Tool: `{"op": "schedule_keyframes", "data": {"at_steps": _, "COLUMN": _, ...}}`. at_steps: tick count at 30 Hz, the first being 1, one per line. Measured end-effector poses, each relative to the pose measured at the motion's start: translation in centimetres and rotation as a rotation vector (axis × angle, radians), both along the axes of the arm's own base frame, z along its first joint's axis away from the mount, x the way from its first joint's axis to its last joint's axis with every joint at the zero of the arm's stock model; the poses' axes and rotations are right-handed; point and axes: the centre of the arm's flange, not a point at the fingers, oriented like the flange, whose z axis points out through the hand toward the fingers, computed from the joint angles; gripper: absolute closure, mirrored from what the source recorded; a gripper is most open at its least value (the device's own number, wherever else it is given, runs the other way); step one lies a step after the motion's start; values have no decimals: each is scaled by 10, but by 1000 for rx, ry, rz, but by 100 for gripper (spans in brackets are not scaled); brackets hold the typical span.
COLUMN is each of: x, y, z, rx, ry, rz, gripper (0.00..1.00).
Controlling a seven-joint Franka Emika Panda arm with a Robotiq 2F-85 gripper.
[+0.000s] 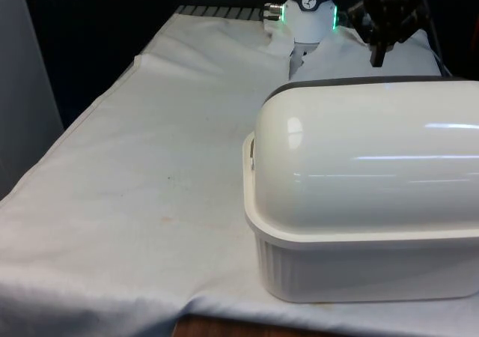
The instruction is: Open the lid, then close it.
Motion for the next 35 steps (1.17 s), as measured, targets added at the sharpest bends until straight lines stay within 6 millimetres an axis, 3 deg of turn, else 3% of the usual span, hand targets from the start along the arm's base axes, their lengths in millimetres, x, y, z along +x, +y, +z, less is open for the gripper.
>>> {"op": "schedule_keyframes", "data": {"at_steps": 13, "x": 0, "y": 1, "z": 0, "rx": 0, "ry": 0, "rz": 1, "gripper": 100}}
{"op": "schedule_keyframes", "data": {"at_steps": 17, "x": 0, "y": 1, "z": 0, "rx": 1, "ry": 0, "rz": 2, "gripper": 93}}
{"op": "schedule_keyframes", "data": {"at_steps": 21, "x": -1, "y": 1, "z": 0, "rx": 1, "ry": 0, "rz": 2, "gripper": 75}}
{"op": "schedule_keyframes", "data": {"at_steps": 22, "x": -1, "y": 1, "z": 0, "rx": 0, "ry": 1, "rz": 2, "gripper": 65}}
{"op": "schedule_keyframes", "data": {"at_steps": 25, "x": -1, "y": 2, "z": 0, "rx": 1, "ry": 0, "rz": 3, "gripper": 49}}
{"op": "schedule_keyframes", "data": {"at_steps": 27, "x": -1, "y": 2, "z": 0, "rx": 1, "ry": 0, "rz": 3, "gripper": 40}}
{"op": "schedule_keyframes", "data": {"at_steps": 28, "x": -1, "y": 2, "z": 0, "rx": 1, "ry": 0, "rz": 3, "gripper": 40}}
{"op": "schedule_keyframes", "data": {"at_steps": 35, "x": -1, "y": 2, "z": 0, "rx": 1, "ry": 0, "rz": 3, "gripper": 2}}
